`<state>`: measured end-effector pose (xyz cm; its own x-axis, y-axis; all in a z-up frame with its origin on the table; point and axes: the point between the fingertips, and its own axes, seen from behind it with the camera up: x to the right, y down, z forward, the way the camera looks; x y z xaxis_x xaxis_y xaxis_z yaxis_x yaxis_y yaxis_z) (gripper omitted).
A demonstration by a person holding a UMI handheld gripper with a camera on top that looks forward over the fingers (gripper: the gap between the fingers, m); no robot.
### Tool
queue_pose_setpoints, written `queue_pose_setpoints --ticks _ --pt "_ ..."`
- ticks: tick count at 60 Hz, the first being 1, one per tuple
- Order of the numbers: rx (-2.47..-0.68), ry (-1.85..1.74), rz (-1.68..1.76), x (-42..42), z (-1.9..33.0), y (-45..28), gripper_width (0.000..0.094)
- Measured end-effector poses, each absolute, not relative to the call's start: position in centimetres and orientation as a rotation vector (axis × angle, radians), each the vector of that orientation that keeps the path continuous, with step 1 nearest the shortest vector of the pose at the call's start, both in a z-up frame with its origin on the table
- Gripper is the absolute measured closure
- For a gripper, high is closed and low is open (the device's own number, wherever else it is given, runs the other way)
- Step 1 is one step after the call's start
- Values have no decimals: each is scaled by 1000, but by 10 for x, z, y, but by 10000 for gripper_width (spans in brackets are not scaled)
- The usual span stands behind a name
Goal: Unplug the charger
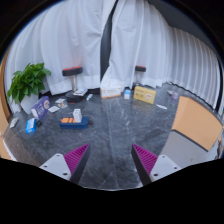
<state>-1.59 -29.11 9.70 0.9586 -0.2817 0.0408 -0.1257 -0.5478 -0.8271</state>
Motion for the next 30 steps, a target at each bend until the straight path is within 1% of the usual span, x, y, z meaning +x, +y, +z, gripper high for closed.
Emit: queue_pose_setpoints --ticks 11,23,26,28,30 --pt "-2081 216 -106 -85 78 -175 86" --pt "-2021 209 -146 -101 49 -62 92" --pt "-2018 203 -154 -99 40 -46 117" --pt "-2012 200 -164 -101 37 -36 151" --pt "-2007 197 -172 -101 33 -28 221"
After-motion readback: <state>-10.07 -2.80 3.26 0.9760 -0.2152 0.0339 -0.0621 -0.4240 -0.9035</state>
